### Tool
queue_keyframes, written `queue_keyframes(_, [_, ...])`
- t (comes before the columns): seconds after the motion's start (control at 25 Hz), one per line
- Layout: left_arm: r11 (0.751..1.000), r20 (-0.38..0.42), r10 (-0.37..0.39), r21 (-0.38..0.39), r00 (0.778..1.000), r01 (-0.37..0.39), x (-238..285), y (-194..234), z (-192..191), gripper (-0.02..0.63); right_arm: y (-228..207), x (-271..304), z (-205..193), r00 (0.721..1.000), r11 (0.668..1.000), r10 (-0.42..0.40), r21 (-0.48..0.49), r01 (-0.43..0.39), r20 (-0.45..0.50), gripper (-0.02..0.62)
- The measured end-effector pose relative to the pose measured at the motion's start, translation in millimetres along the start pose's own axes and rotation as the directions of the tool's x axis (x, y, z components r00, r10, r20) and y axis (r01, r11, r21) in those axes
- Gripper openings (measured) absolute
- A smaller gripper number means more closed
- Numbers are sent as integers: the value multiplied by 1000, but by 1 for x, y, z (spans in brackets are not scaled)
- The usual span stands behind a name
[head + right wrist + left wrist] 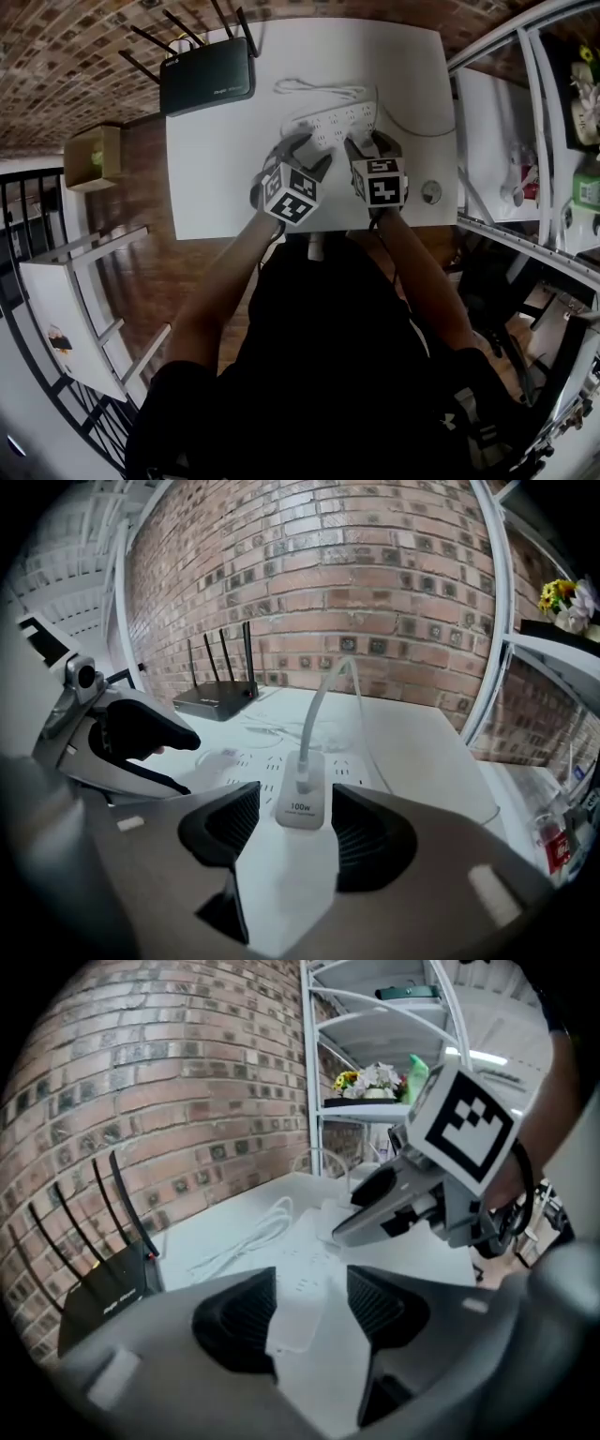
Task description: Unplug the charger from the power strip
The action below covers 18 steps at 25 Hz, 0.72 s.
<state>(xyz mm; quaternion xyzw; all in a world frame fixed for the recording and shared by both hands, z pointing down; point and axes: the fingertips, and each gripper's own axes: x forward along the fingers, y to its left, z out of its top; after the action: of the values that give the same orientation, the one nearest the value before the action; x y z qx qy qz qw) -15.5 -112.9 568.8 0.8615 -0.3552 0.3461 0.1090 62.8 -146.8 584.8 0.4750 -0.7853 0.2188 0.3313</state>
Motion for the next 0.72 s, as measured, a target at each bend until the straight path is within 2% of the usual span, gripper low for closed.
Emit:
queue_keyframes(0.12, [999, -38, 3, 52, 999, -1, 12, 10, -2, 244, -3, 2, -2, 1000, 1000, -10, 1, 10, -7, 245])
queue_keyframes(0.32, [998, -58, -1, 62, 998, 5, 24, 25, 0, 245, -3, 6, -3, 999, 1000, -23, -10, 23, -24, 245])
queue_keyframes(0.56, [996, -74, -43, 76, 996, 49, 41, 23, 10, 264, -1, 8, -1, 998, 999, -39, -19, 38, -39, 238])
queue_keyframes(0.72, [987, -90, -83, 130, 992, 95, 52, 13, 16, 263, -2, 7, 2, 998, 999, -48, -28, 47, -39, 222])
